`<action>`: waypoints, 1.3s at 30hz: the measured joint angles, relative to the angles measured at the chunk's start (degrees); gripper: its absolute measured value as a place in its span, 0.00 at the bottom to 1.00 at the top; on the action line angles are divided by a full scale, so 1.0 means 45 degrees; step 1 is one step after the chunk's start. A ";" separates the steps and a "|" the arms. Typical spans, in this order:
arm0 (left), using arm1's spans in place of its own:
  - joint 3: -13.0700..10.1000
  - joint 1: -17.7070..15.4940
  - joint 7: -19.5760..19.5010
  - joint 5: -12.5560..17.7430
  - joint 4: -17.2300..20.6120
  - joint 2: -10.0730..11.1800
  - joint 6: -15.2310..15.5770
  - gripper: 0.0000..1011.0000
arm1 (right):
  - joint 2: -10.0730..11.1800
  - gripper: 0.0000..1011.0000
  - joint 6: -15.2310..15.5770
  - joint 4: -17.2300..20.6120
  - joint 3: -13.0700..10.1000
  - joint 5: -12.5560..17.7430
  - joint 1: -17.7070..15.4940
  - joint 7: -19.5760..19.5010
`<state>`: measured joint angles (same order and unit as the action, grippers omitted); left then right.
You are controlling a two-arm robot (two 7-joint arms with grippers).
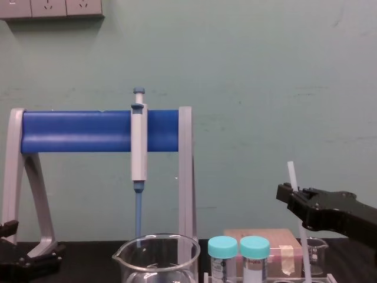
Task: Pick up the stirring rod with one hand, then place it down.
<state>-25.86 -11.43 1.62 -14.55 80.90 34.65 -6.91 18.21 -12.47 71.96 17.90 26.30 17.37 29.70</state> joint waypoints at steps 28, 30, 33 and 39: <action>0.0000 0.0000 0.0000 0.0001 0.0000 0.0000 0.0000 0.99 | -0.0105 0.07 0.0134 -0.0159 0.0002 -0.0367 0.0000 -0.0214; -0.0001 0.0000 0.0000 0.0000 0.0000 -0.0001 0.0000 0.99 | -0.0104 0.07 0.0154 -0.0144 0.0001 -0.0373 -0.0011 -0.0219; 0.0000 0.0000 0.0000 0.0000 0.0000 0.0000 0.0000 0.99 | -0.0101 0.07 0.0190 -0.0120 -0.0002 -0.0388 -0.0028 -0.0224; 0.0000 -0.0001 0.0000 0.0001 0.0000 0.0000 0.0000 0.99 | -0.0095 0.07 0.0196 -0.0103 0.0003 -0.0475 -0.0040 -0.0290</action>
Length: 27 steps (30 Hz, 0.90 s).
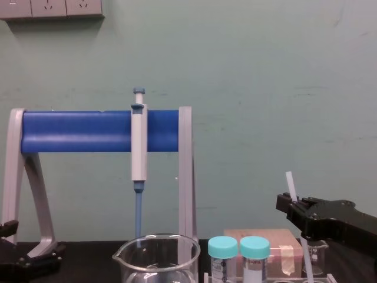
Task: Pick up the stirring rod with one hand, then place it down.
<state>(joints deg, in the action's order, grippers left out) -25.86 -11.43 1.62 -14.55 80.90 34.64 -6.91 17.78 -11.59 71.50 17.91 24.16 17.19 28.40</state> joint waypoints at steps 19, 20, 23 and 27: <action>0.0000 0.0000 0.0000 0.0000 0.0000 0.0000 0.0000 0.99 | 0.0003 0.41 -0.0005 0.0013 -0.0007 0.0030 -0.0007 0.0017; 0.0000 0.0001 -0.0001 0.0000 0.0000 0.0000 0.0000 0.99 | 0.0003 0.44 -0.0006 0.0013 -0.0007 0.0032 -0.0007 0.0017; -0.0001 0.0001 0.0000 0.0000 0.0000 0.0000 0.0000 0.99 | 0.0003 0.54 -0.0008 0.0013 -0.0008 0.0035 -0.0007 0.0020; 0.0000 0.0000 0.0000 0.0000 0.0000 0.0000 -0.0001 0.99 | 0.0003 0.66 -0.0009 0.0013 -0.0007 0.0039 -0.0006 0.0026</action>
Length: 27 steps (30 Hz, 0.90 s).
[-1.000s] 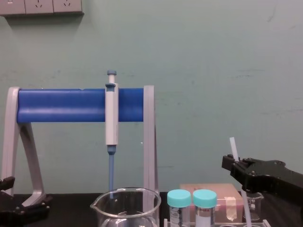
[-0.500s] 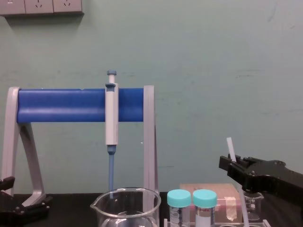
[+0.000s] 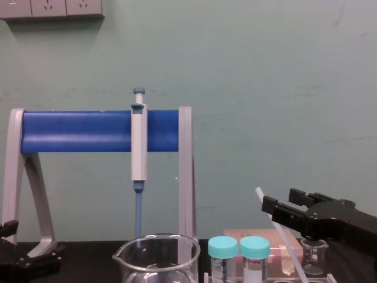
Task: Pick up the stirring rod with one hand, then place it down.
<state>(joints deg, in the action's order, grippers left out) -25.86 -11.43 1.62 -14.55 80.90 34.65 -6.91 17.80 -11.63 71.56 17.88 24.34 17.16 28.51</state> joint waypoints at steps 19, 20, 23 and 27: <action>0.0000 0.0001 0.0000 0.0000 0.0000 0.0000 0.0001 0.99 | -0.0032 0.99 -0.0198 0.0221 -0.0278 -0.0016 -0.0072 -0.0377; 0.0000 0.0001 0.0000 0.0000 0.0000 0.0000 0.0000 0.99 | -0.0056 0.99 -0.0227 0.0298 -0.0371 -0.0058 -0.0106 -0.0572; 0.0000 0.0000 0.0000 0.0000 0.0000 0.0000 0.0000 0.99 | -0.0228 0.99 -0.0308 0.0574 -0.0793 -0.0448 -0.0283 -0.1640; 0.0000 0.0001 0.0000 -0.0001 0.0000 0.0000 0.0001 0.99 | -0.0465 0.99 -0.0006 0.0727 -0.1286 -0.1256 -0.0526 -0.3367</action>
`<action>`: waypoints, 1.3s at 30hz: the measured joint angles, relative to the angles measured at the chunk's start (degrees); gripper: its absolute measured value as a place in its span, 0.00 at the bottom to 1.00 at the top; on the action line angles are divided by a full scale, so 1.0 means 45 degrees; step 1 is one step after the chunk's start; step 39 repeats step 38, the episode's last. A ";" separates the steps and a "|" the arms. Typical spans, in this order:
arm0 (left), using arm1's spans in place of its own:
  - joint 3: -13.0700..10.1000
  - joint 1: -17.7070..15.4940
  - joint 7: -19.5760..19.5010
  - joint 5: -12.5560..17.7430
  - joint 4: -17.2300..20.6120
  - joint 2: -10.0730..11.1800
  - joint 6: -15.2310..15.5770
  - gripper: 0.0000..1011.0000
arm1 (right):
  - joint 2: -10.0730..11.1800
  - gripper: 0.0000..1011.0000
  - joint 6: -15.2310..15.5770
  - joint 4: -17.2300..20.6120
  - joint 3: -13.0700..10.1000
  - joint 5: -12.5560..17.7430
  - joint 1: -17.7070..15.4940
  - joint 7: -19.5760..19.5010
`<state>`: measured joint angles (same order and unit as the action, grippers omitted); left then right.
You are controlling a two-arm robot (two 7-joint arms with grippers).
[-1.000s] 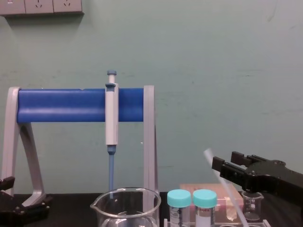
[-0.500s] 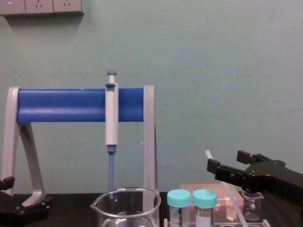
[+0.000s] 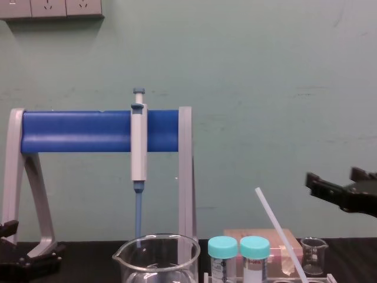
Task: Pick up the stirring rod with one hand, then place it down.
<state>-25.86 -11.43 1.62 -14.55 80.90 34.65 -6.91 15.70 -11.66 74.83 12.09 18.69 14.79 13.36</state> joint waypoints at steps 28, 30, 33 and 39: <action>0.0000 0.0000 0.0000 0.0000 0.0000 0.0000 0.0000 0.99 | -0.0093 0.99 0.1838 0.1075 -0.0601 -0.0610 -0.1471 -0.0095; 0.0000 -0.0001 0.0000 0.0000 0.0000 0.0000 0.0000 0.99 | -0.0091 0.99 0.1836 0.1075 -0.0601 -0.0605 -0.1471 -0.0095; 0.0000 0.0000 0.0000 0.0000 0.0000 0.0000 0.0000 0.99 | -0.0088 0.99 0.1829 0.1076 -0.0600 -0.0594 -0.1470 -0.0094; 0.0000 0.0000 0.0000 0.0000 0.0000 0.0000 0.0000 0.99 | -0.0084 0.99 0.1816 0.1074 -0.0596 -0.0565 -0.1466 -0.0094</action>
